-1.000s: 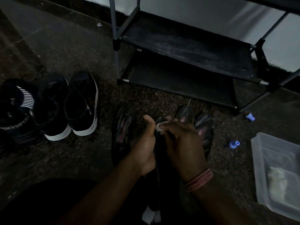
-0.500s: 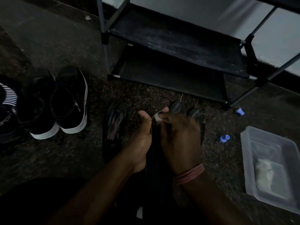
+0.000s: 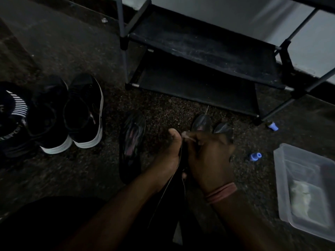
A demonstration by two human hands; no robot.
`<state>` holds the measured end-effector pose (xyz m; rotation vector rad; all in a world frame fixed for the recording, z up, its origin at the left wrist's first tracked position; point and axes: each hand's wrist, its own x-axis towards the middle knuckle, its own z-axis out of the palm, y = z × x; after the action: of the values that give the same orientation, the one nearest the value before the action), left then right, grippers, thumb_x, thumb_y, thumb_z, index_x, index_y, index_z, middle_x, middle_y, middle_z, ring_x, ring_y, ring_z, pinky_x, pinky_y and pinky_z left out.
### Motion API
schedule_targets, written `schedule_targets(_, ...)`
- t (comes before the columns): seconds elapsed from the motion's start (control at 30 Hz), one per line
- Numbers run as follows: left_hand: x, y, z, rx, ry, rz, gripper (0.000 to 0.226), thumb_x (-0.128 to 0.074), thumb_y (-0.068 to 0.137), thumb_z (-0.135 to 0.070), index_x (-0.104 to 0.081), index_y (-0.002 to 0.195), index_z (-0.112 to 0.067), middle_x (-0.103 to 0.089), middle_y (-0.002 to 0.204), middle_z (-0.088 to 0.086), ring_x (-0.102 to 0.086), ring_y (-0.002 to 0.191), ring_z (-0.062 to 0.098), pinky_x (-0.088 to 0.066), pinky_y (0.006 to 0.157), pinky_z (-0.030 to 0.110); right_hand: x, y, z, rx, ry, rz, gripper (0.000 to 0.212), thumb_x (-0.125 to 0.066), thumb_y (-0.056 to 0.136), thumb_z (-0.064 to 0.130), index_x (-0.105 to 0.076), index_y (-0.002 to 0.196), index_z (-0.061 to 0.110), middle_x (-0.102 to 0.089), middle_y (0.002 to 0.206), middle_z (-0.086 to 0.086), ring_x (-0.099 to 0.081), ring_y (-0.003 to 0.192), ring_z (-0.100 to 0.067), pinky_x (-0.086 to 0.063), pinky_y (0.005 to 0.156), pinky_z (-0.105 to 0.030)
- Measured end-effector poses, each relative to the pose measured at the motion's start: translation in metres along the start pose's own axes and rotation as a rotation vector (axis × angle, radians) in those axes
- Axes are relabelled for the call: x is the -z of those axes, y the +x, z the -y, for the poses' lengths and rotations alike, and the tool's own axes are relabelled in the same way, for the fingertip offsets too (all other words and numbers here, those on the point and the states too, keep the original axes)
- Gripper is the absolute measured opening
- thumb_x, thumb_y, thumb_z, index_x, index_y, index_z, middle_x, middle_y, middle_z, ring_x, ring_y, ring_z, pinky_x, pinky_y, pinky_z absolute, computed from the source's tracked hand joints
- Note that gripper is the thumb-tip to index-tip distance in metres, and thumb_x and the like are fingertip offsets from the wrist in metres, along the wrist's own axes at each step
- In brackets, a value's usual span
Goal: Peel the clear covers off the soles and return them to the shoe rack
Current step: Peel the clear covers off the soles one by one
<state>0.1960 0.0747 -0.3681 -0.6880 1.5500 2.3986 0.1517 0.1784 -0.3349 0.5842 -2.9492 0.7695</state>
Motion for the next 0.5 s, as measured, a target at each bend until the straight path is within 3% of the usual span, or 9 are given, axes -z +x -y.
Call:
schedule_targets(0.07, 0.009, 0.002, -0.001, -0.027, -0.044, 0.003, 0.078, -0.025, 0.087, -0.086, -0.080, 0.100, -0.033, -0.079, 0.104, 0.003, -0.074, 0.099, 0.020, -0.059, 0.088, 0.035, -0.002, -0.005, 0.011, 0.067, 0.096, 0.086, 0.026, -0.046, 0.088, 0.040, -0.068, 0.101, 0.041, -0.070, 0.100, 0.021, -0.062, 0.100, -0.011, -0.046, 0.090, -0.046)
schedule_targets(0.13, 0.014, 0.002, -0.003, -0.057, -0.083, 0.025, 0.088, -0.039, 0.073, -0.096, -0.077, 0.111, -0.026, -0.072, 0.124, 0.010, -0.066, 0.119, 0.030, -0.045, 0.111, 0.055, -0.001, -0.005, 0.014, 0.079, 0.065, 0.121, 0.026, -0.045, 0.086, 0.041, -0.068, 0.098, 0.039, -0.071, 0.094, 0.019, -0.062, 0.097, -0.012, -0.046, 0.087, -0.045)
schedule_targets(0.17, 0.014, 0.001, -0.003, -0.085, -0.063, 0.054, 0.083, -0.042, 0.074, -0.093, -0.076, 0.110, -0.026, -0.072, 0.121, 0.009, -0.067, 0.114, 0.030, -0.047, 0.106, 0.059, 0.001, -0.004, 0.014, 0.083, -0.027, 0.091, 0.024, -0.046, 0.087, 0.043, -0.068, 0.095, 0.037, -0.071, 0.091, 0.016, -0.060, 0.095, -0.015, -0.044, 0.086, -0.045)
schedule_targets(0.2, 0.012, 0.001, -0.002, -0.115, -0.015, 0.083, 0.073, -0.043, 0.080, -0.087, -0.075, 0.107, -0.028, -0.075, 0.110, 0.005, -0.071, 0.101, 0.026, -0.055, 0.090, 0.052, 0.005, -0.003, 0.012, 0.082, -0.137, 0.035, 0.024, -0.046, 0.088, 0.045, -0.068, 0.092, 0.035, -0.070, 0.088, 0.013, -0.058, 0.094, -0.020, -0.040, 0.085, -0.044)
schedule_targets(0.27, 0.004, -0.003, 0.002, -0.143, 0.056, 0.123, 0.049, -0.046, 0.089, -0.069, -0.074, 0.097, -0.030, -0.070, 0.079, -0.009, -0.064, 0.066, 0.006, -0.047, 0.056, 0.026, 0.014, 0.002, 0.001, 0.024, -0.240, -0.083, 0.023, -0.050, 0.090, 0.045, -0.070, 0.088, 0.035, -0.070, 0.084, 0.009, -0.055, 0.091, -0.025, -0.030, 0.081, -0.039)
schedule_targets(0.3, 0.000, -0.005, 0.003, -0.134, 0.071, 0.150, 0.045, -0.047, 0.092, -0.065, -0.071, 0.093, -0.027, -0.066, 0.070, -0.011, -0.058, 0.058, 0.001, -0.041, 0.049, 0.020, 0.016, 0.005, -0.005, -0.022, -0.219, -0.111, 0.021, -0.053, 0.090, 0.044, -0.071, 0.091, 0.036, -0.071, 0.087, 0.009, -0.055, 0.094, -0.026, -0.025, 0.081, -0.038)
schedule_targets(0.37, -0.004, -0.008, 0.005, -0.117, 0.081, 0.173, 0.053, -0.044, 0.095, -0.066, -0.070, 0.100, -0.021, -0.070, 0.074, -0.007, -0.058, 0.060, -0.002, -0.043, 0.049, 0.019, 0.015, 0.008, -0.010, -0.091, -0.059, -0.083, 0.020, -0.056, 0.090, 0.046, -0.072, 0.096, 0.036, -0.072, 0.095, 0.012, -0.057, 0.099, -0.023, -0.031, 0.091, -0.038)
schedule_targets(0.43, 0.002, -0.005, 0.005, -0.087, 0.019, 0.117, 0.059, -0.039, 0.094, -0.068, -0.074, 0.117, -0.026, -0.079, 0.100, -0.001, -0.066, 0.086, -0.002, -0.055, 0.071, 0.026, 0.009, 0.002, 0.000, -0.059, 0.121, -0.032, 0.022, -0.053, 0.089, 0.051, -0.070, 0.096, 0.039, -0.071, 0.092, 0.017, -0.063, 0.095, -0.018, -0.044, 0.092, -0.047)
schedule_targets(0.5, 0.011, -0.003, -0.002, -0.079, -0.042, 0.069, 0.062, -0.037, 0.091, -0.073, -0.076, 0.116, -0.031, -0.076, 0.115, 0.005, -0.070, 0.111, 0.018, -0.050, 0.105, 0.044, 0.002, -0.006, 0.013, 0.005, 0.185, 0.050, 0.024, -0.048, 0.087, 0.048, -0.069, 0.095, 0.038, -0.070, 0.088, 0.018, -0.065, 0.090, -0.015, -0.050, 0.086, -0.046)
